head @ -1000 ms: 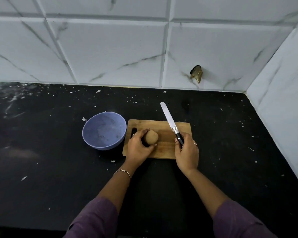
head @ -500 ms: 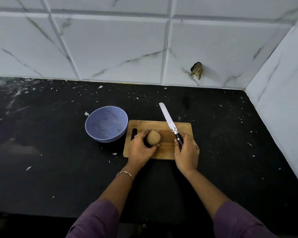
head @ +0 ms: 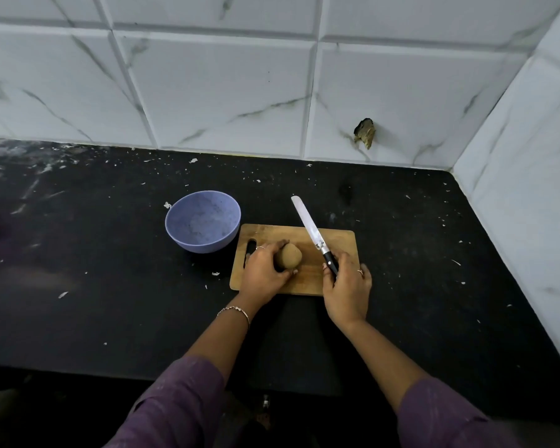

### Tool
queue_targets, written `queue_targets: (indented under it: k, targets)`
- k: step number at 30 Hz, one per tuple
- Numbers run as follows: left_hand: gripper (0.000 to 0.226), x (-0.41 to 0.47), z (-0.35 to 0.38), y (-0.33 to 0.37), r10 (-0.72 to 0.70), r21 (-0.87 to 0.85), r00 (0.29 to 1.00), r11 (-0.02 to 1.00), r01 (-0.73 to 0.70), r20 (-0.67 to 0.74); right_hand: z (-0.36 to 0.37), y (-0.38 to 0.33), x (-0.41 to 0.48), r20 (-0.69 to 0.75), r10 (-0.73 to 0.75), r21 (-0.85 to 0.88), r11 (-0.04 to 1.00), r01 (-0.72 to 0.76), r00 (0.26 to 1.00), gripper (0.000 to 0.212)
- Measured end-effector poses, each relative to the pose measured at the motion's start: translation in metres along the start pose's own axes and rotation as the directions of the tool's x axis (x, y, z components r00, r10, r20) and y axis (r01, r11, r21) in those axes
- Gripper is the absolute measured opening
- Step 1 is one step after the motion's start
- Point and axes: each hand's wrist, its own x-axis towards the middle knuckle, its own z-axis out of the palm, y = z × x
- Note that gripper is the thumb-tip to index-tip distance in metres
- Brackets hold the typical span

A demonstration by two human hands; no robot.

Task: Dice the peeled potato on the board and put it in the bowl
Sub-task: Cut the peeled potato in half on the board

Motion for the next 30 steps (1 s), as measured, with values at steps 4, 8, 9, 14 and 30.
queue_targets:
  k: [4,8,9,14,30]
  targets:
    - [0.067,0.008,0.0,0.007,-0.038,0.159,0.996,0.987,0.025,0.077,-0.007,-0.007,-0.008,0.063,-0.053,0.056,0.997,0.049,0.997,0.028]
    - [0.066,0.013,0.003,0.014,-0.046,0.221,0.99,0.975,0.014,0.136,-0.004,-0.005,-0.014,0.084,-0.062,0.146,0.988,0.049,0.995,0.026]
    - [0.066,0.013,0.003,0.015,-0.044,0.207,0.99,0.978,0.017,0.13,-0.003,-0.005,-0.017,0.08,-0.067,0.157,0.986,0.054,0.995,0.026]
    - [0.077,0.011,0.005,0.013,-0.049,0.099,0.995,0.994,0.04,0.09,-0.001,-0.004,-0.033,0.077,-0.056,0.15,0.988,0.044,0.995,0.04]
    - [0.057,0.003,0.018,-0.011,0.072,-0.156,0.996,0.984,-0.081,-0.057,0.01,-0.008,-0.052,-0.071,-0.22,-0.064,0.974,0.216,0.973,0.04]
